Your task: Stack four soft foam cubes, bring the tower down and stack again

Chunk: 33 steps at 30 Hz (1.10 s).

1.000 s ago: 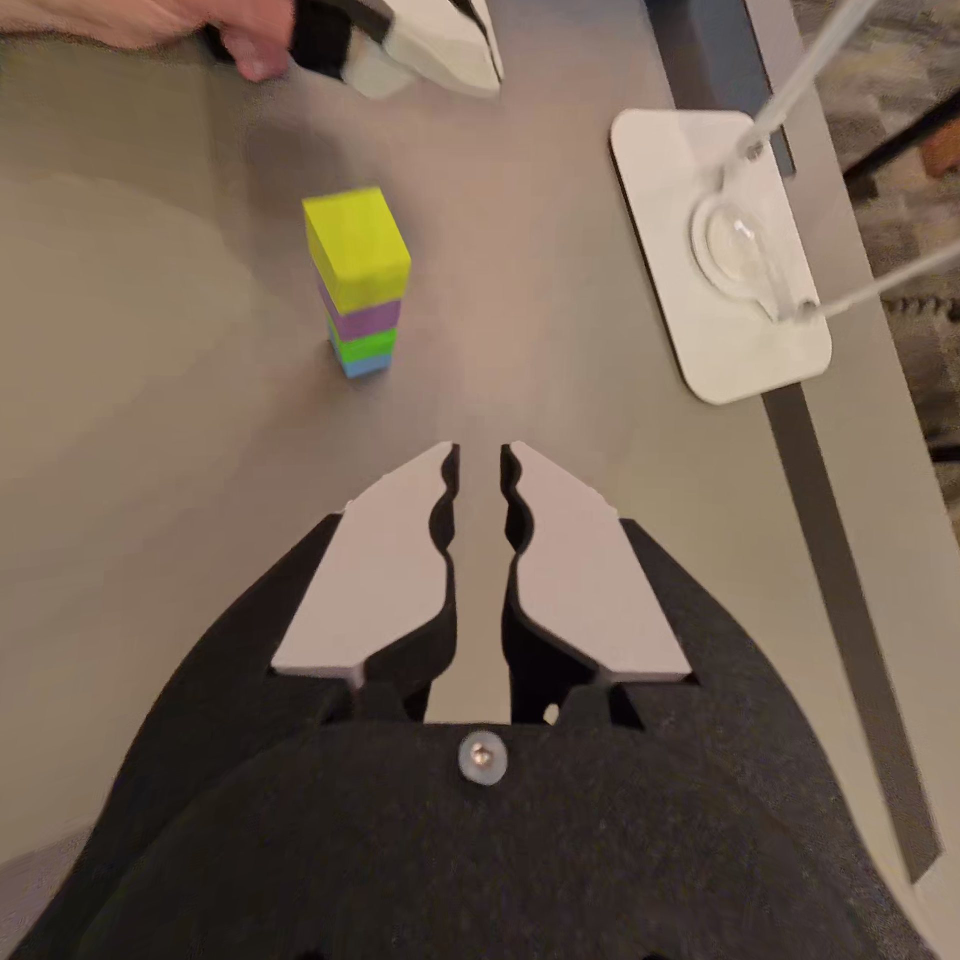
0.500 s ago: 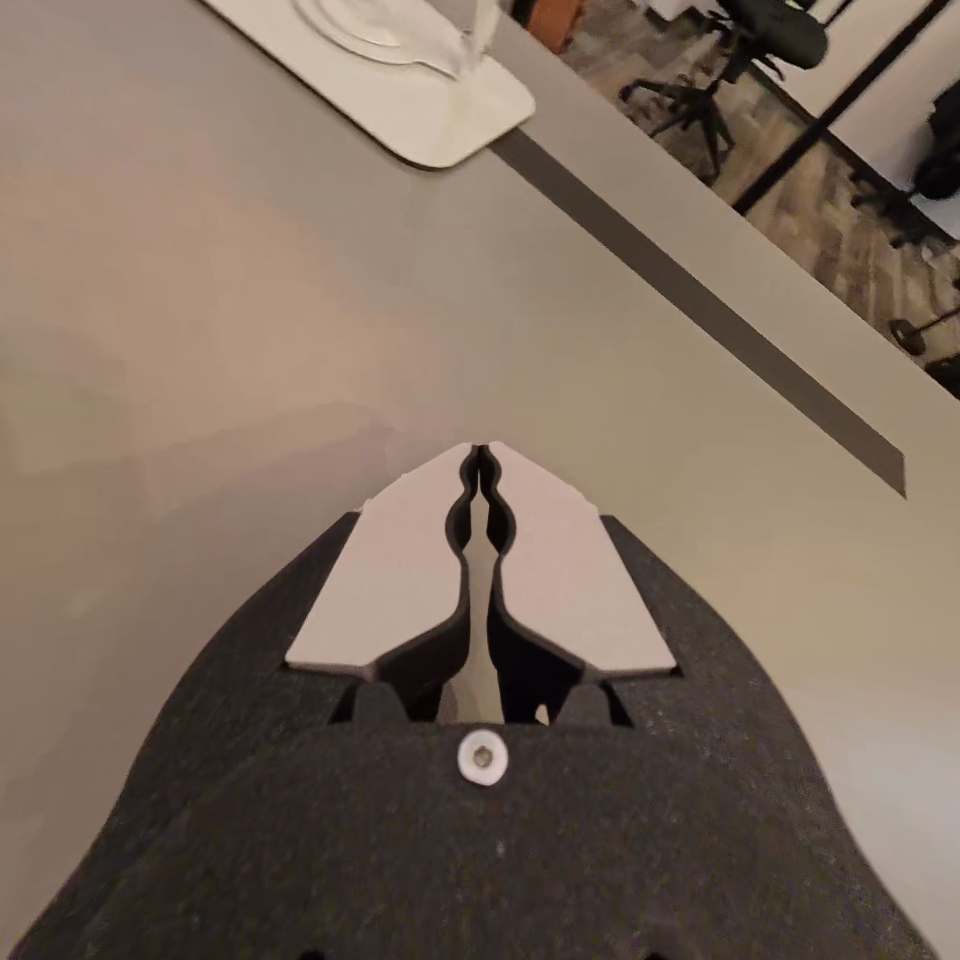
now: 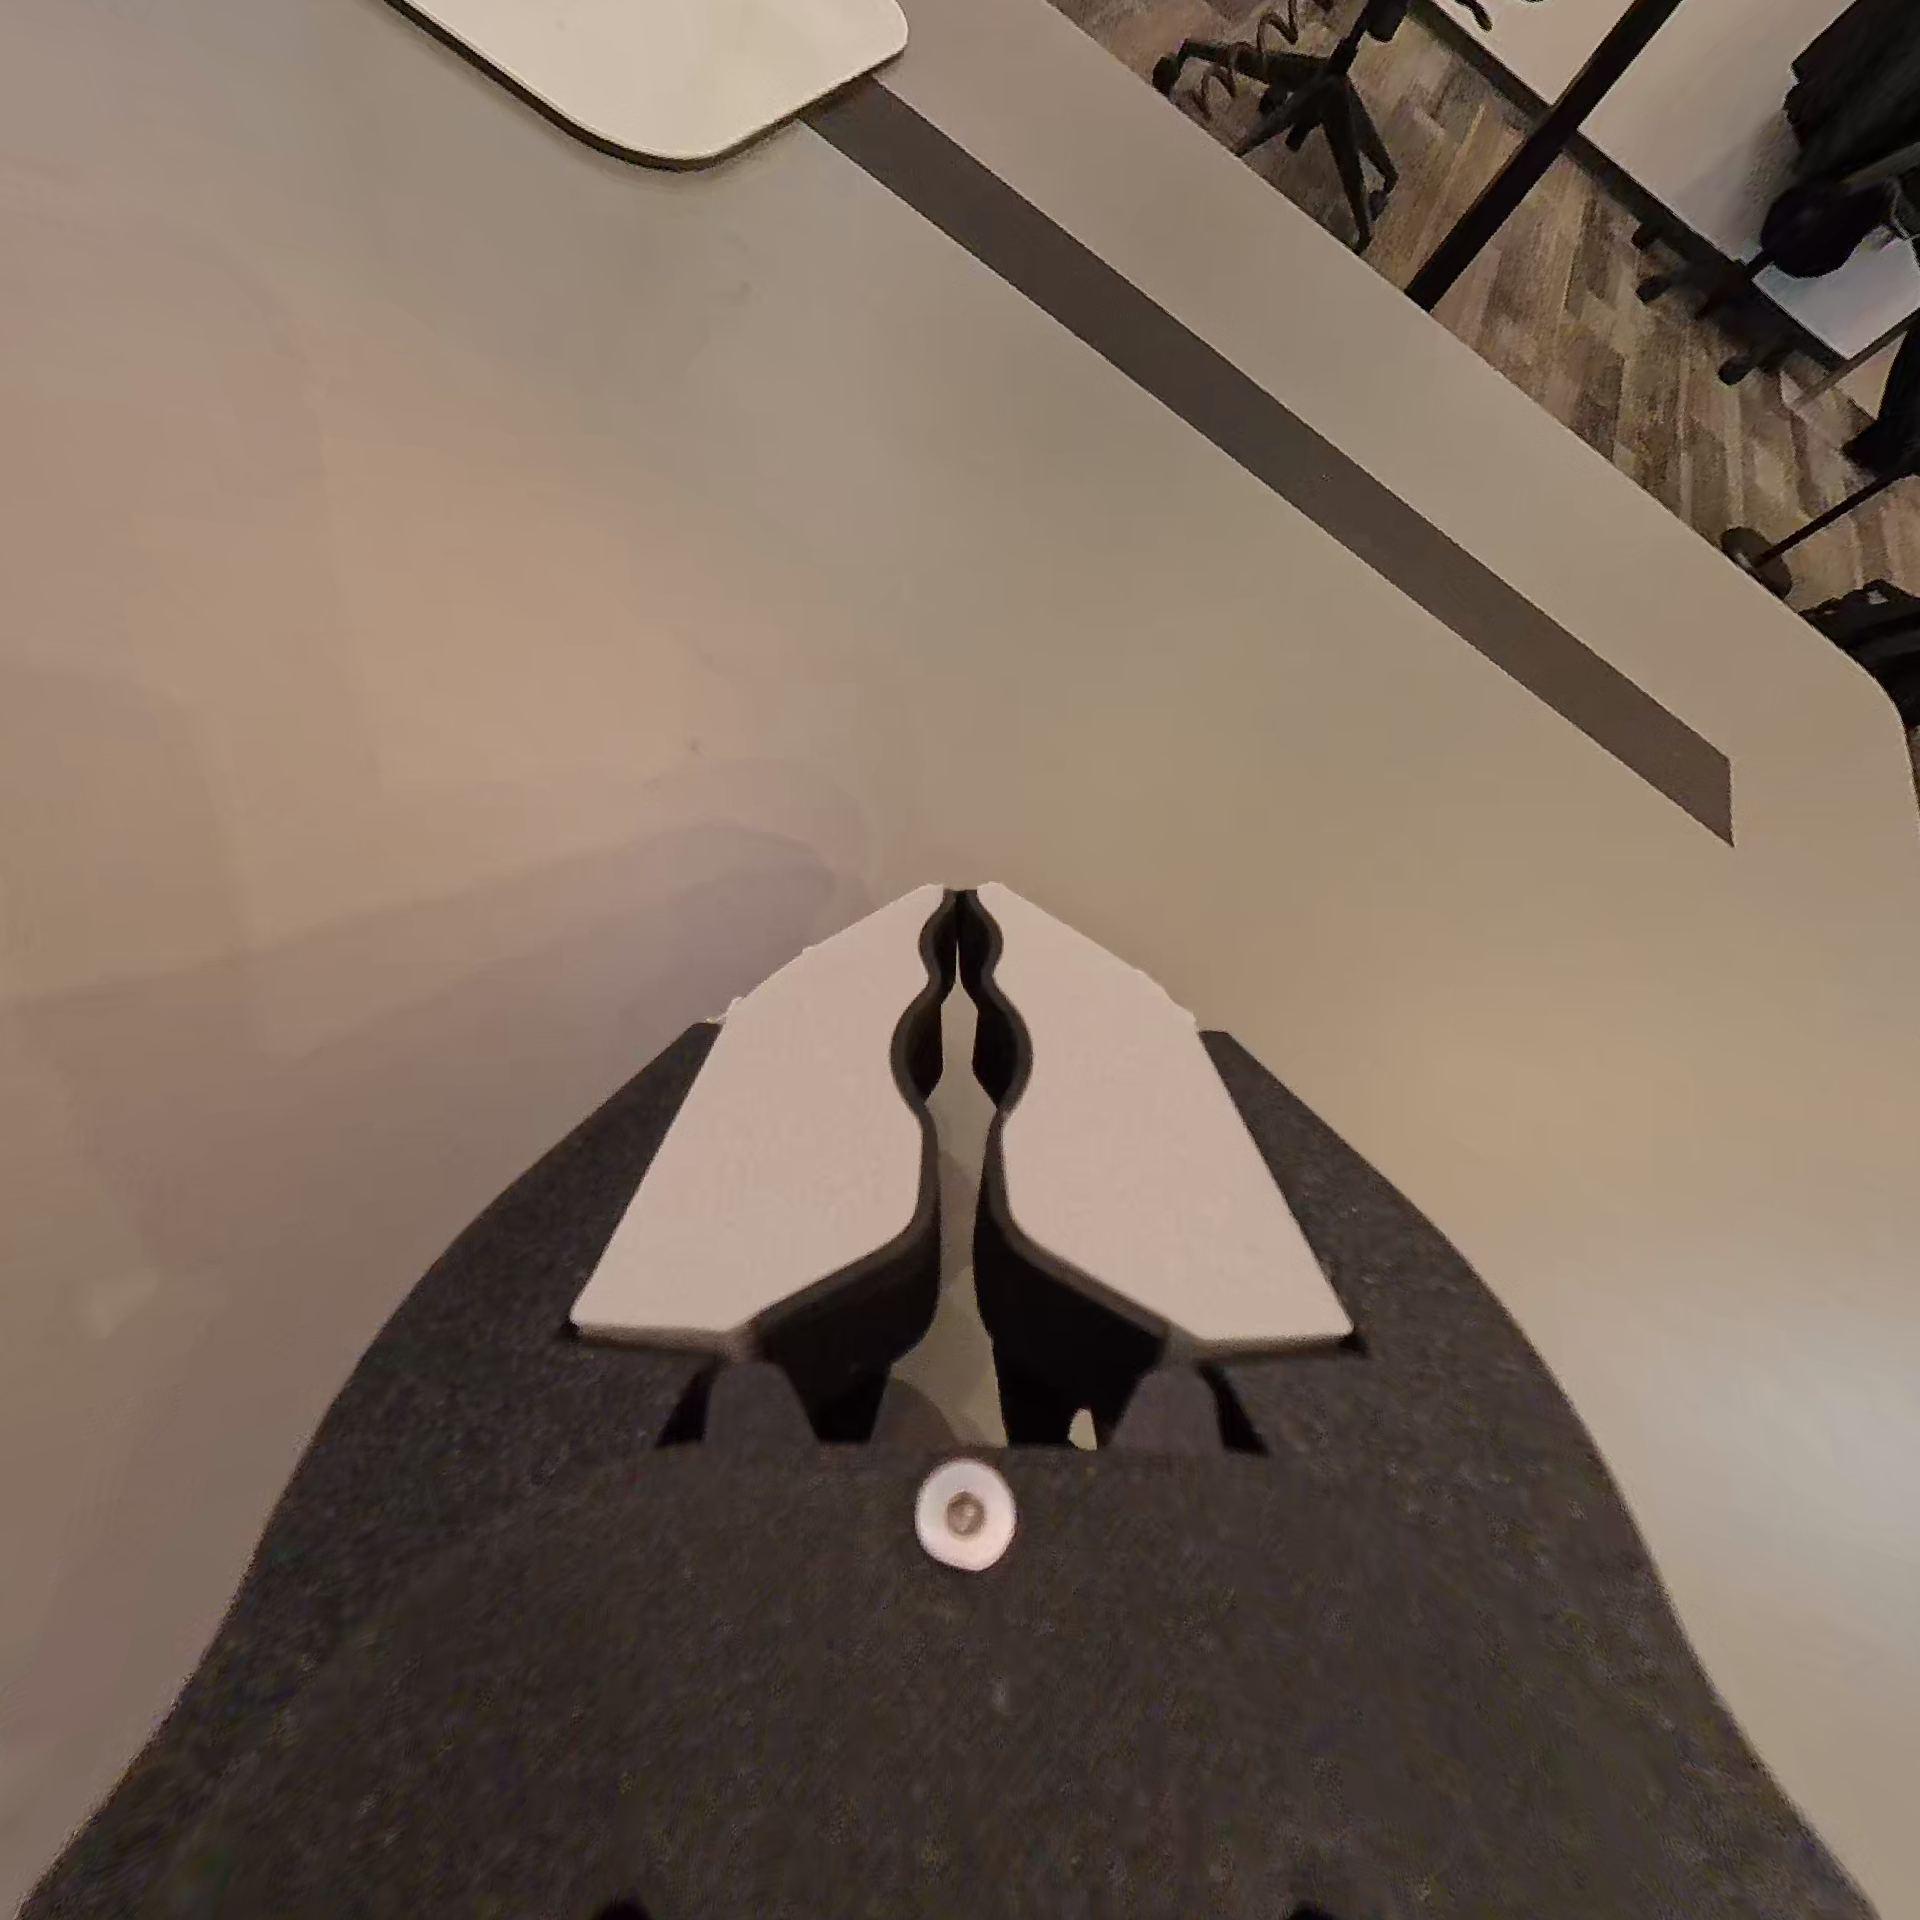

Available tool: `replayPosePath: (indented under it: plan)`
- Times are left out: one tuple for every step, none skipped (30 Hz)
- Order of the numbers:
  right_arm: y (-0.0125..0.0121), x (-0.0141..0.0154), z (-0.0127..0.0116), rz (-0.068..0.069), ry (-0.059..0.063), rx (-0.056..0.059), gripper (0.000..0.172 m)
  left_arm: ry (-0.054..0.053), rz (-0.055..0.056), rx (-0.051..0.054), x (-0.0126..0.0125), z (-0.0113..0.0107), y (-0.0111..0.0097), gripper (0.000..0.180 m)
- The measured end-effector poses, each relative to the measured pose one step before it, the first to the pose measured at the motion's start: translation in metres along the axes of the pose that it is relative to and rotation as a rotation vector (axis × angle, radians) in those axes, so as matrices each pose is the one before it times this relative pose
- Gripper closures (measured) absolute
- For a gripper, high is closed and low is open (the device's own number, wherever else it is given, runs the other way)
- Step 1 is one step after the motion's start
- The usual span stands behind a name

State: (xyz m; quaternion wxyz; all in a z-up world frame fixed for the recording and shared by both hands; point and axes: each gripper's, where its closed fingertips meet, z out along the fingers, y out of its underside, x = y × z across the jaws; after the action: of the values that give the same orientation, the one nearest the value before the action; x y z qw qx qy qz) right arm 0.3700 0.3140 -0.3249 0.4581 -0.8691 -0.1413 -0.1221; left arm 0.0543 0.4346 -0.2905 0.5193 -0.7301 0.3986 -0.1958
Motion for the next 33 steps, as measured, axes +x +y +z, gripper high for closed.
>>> replayPosePath:
  plan:
    - [0.0013, 0.0015, -0.00009, -0.0031, 0.005, -0.0038, 0.172, -0.018, -0.021, -0.0164, -0.00355, -0.00278, 0.00351, 0.18]
    - [0.00071, 0.00153, -0.00026, 0.0006, 0.004, -0.0005, 0.172, -0.0166, -0.0249, -0.0127, -0.00367, -0.00307, 0.00312, 0.18]
    - [0.00067, 0.00176, -0.00045, 0.0047, 0.0031, 0.0006, 0.172, -0.0132, -0.0311, -0.0001, -0.00326, -0.00346, 0.00098, 0.18]
    - [0.00082, 0.00157, -0.00045, 0.0063, 0.0003, 0.0002, 0.172, -0.0113, -0.0371, -0.0025, -0.00264, -0.00342, 0.00064, 0.18]
    - [0.00072, 0.00176, -0.00054, 0.0077, -0.0009, 0.0011, 0.172, -0.0097, -0.0312, -0.0035, -0.00112, -0.00346, 0.00067, 0.18]
    - [0.00054, 0.00204, -0.00069, 0.009, 0.0002, 0.0026, 0.172, -0.0169, -0.015, -0.0079, -0.00004, -0.00351, 0.00156, 0.18]
    - [0.00053, 0.00208, -0.00068, 0.0097, 0.0001, 0.0027, 0.172, -0.0178, -0.0019, -0.0178, 0.00234, -0.00295, 0.00297, 0.18]
    - [0.00079, 0.00215, -0.00084, 0.0102, -0.0005, 0.0014, 0.172, 0.0001, -0.0018, -0.017, 0.00746, -0.00215, 0.00279, 0.18]
    - [0.00073, 0.00215, -0.00072, 0.0112, -0.0016, 0.0017, 0.172, 0.0146, -0.0017, -0.0164, 0.01243, -0.00088, 0.00272, 0.18]
    - [0.0006, 0.00241, -0.00091, 0.0119, 0.0, 0.0033, 0.172, 0.0153, 0.007, -0.0251, 0.01632, 0.0015, 0.00343, 0.18]
    - [0.00062, 0.0023, -0.00087, 0.0124, -0.0015, 0.0026, 0.172, 0.0205, 0.017, -0.032, 0.02068, 0.00432, 0.00291, 0.18]
    - [0.00049, 0.00199, -0.0008, 0.0128, -0.0031, 0.0026, 0.172, 0.0398, 0.0299, -0.0226, 0.02643, 0.00674, 0.00062, 0.18]
    - [0.00042, 0.0023, -0.00088, 0.0129, -0.0013, 0.0039, 0.172, 0.0449, 0.0353, -0.0195, 0.02793, 0.00881, -0.00062, 0.18]
    - [0.00049, 0.00299, -0.00122, 0.0126, 0.0023, 0.0044, 0.172, 0.0212, 0.052, -0.0224, 0.02188, 0.00936, -0.00101, 0.18]
    - [0.00116, 0.00356, -0.00139, 0.0096, 0.0058, 0.0026, 0.172, 0.0063, 0.0473, 0.0122, 0.01459, 0.0064, -0.0067, 0.18]
    - [0.00213, 0.00436, -0.00177, 0.0075, 0.0085, -0.0009, 0.172, 0.0226, 0.016, 0.003, 0.01056, 0.00479, -0.00461, 0.18]
    - [0.00237, 0.00489, -0.00237, 0.0096, 0.0082, 0.0003, 0.172, 0.0042, -0.0084, 0.0066, 0.00187, 0.00246, -0.00291, 0.18]
    - [0.00225, 0.00563, -0.00295, 0.0136, 0.0077, 0.0037, 0.172, -0.0018, -0.0131, 0.0015, -0.00338, 0.00035, -0.00032, 0.18]
    - [0.00223, 0.00593, -0.00309, 0.0178, 0.004, 0.0047, 0.172, -0.0096, -0.0118, -0.0082, -0.00759, -0.00129, 0.0029, 0.18]
    - [0.00224, 0.00607, -0.00296, 0.0216, 0.0014, 0.0042, 0.172, -0.0217, -0.0107, -0.0039, -0.01155, -0.00247, 0.00327, 0.18]
    - [0.00162, 0.00632, -0.00291, 0.0217, 0.0026, 0.0063, 0.172, -0.0198, -0.0142, -0.0004, -0.0128, -0.00283, 0.00296, 0.18]
    - [0.00101, 0.00566, -0.00254, 0.0214, 0.0007, 0.0074, 0.172, -0.019, -0.0159, -0.0031, -0.01359, -0.00235, 0.00305, 0.18]
    - [0.00033, 0.00427, -0.00189, 0.0224, -0.0042, 0.007, 0.172, -0.0152, -0.0107, 0.0016, -0.0129, -0.00202, 0.00212, 0.18]
    - [-0.00031, 0.00254, -0.00124, 0.0216, -0.007, 0.0077, 0.172, -0.0101, -0.0029, 0.0121, -0.01147, -0.00217, 0.00037, 0.18]
    - [-0.00085, 0.001, -0.00079, 0.0145, -0.0063, 0.0072, 0.172, -0.0179, -0.0029, 0.0049, -0.01144, -0.00156, 0.00106, 0.18]
    - [0.00002, -0.00019, -0.00003, 0.0014, -0.003, 0.0004, 0.172, -0.0175, -0.0039, -0.005, -0.01043, -0.00063, 0.0021, 0.18]
    - [0.00077, -0.00149, 0.00067, -0.0108, -0.0028, -0.0064, 0.172, -0.0092, -0.0048, -0.0002, -0.00822, -0.0002, 0.00091, 0.18]
    - [0.00112, -0.00217, 0.00113, -0.0183, -0.0016, -0.0092, 0.172, 0.0054, -0.0044, 0.0119, -0.00484, -0.0003, -0.00116, 0.18]
    - [0.00098, -0.00201, 0.00092, -0.019, 0.0007, -0.0088, 0.172, -0.0012, -0.0002, 0.0085, -0.00424, -0.00014, -0.00095, 0.18]
    - [0.00094, -0.002, 0.00093, -0.0161, -0.0023, -0.0081, 0.172, -0.0089, 0.0091, -0.0022, -0.00435, 0.00056, 0.00043, 0.18]
    - [0.00069, -0.00282, 0.00086, -0.0138, -0.0107, -0.007, 0.172, -0.0058, 0.0162, -0.0001, -0.00305, 0.00074, 0.00001, 0.18]
    - [0.0005, -0.00235, 0.00054, -0.0124, -0.0089, -0.0048, 0.172, 0.0053, 0.0222, 0.01, -0.0004, 0.00054, -0.00151, 0.18]
    - [-0.00018, -0.00216, 0.00024, -0.0095, -0.0064, -0.0003, 0.172, -0.0052, 0.0171, 0.0023, -0.00199, 0.00081, -0.00047, 0.18]
